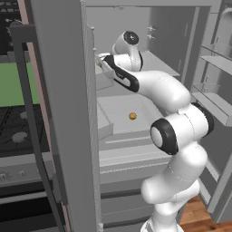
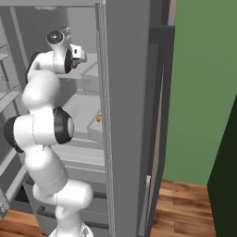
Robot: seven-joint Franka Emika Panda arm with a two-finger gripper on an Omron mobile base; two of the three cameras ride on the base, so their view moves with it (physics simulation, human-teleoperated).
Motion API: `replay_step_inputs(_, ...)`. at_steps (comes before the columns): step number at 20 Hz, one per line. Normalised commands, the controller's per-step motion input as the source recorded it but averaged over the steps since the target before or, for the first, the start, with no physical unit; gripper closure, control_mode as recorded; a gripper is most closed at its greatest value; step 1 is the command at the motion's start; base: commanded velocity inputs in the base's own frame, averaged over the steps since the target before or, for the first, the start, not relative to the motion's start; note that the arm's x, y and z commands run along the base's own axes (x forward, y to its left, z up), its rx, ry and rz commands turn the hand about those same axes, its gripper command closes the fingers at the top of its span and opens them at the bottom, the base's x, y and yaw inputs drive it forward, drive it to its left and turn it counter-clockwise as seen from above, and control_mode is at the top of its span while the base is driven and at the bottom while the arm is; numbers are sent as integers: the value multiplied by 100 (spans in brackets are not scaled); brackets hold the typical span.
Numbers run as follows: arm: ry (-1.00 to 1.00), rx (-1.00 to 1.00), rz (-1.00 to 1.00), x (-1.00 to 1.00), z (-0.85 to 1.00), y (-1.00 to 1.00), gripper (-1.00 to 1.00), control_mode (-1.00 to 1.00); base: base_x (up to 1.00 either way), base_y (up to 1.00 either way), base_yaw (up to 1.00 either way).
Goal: Move the cookie dough ball and hotdog bun from the top shelf to the second highest shelf to make space. Then, place the pitcher from the counter on the cleared top shelf.
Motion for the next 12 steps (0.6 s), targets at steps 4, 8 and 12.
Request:
replay_step_inputs(4,0,0,0,12,-9,0,-100,-100,0,0,0)
replay_step_inputs(8,0,0,0,14,-16,0,-100,-100,0,0,0)
replay_step_inputs(12,0,0,0,19,-16,0,-100,-100,0,0,0)
